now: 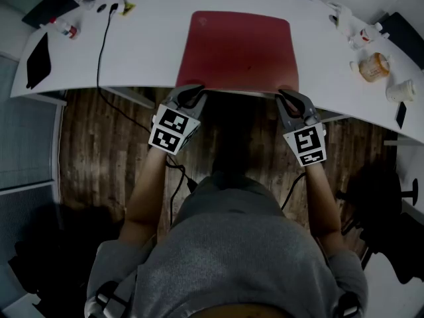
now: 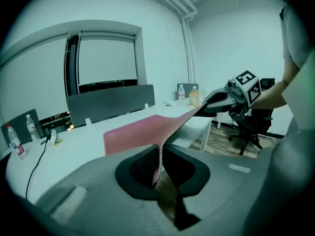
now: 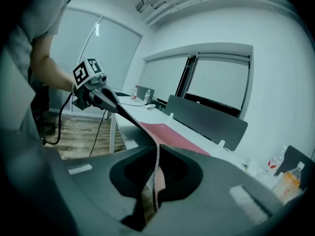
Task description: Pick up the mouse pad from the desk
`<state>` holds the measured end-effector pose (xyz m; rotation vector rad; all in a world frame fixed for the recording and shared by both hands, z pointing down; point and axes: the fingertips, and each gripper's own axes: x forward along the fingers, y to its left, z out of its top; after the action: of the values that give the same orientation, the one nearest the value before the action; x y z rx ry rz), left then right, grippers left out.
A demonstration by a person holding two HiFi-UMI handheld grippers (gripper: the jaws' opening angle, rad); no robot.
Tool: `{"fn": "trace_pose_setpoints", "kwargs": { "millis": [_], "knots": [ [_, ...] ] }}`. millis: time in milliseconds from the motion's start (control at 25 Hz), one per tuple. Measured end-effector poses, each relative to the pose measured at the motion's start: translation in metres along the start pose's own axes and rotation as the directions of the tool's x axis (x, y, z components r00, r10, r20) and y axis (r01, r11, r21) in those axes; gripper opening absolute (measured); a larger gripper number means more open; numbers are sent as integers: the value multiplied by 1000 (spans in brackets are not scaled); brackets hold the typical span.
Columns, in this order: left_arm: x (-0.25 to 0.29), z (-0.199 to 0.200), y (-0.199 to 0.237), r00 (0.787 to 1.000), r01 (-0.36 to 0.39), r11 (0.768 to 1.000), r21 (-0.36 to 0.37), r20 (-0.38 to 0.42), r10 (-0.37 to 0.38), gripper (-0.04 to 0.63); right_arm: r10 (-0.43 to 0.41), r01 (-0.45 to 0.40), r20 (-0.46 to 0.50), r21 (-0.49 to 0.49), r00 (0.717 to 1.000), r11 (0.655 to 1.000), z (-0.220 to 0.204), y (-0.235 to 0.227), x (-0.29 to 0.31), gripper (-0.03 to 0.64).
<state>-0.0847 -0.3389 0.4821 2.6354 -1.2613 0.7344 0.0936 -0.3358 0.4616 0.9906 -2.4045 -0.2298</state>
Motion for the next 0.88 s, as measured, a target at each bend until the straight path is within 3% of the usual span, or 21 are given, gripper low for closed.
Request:
{"fn": "trace_pose_setpoints", "kwargs": {
  "millis": [120,440,600,720,880],
  "knots": [
    [-15,10,-4,1000,8,998,-66,29,-6,32,-9,8,36,31,999,999,16,1,-11,14],
    [-58,38,-9,995,-7,995,-102,97,16,32,-19,12,92,69,996,998,51,7,-41,14],
    [-78,55,-14,993,3,997,-81,115,6,31,-14,6,141,57,990,998,72,12,-59,14],
    [-92,66,-21,991,48,997,-55,125,-41,31,-33,12,181,119,983,993,91,10,-72,14],
    [-110,74,-30,987,97,995,-27,129,-93,31,-19,-7,205,126,979,992,107,15,-89,15]
  ]
}}
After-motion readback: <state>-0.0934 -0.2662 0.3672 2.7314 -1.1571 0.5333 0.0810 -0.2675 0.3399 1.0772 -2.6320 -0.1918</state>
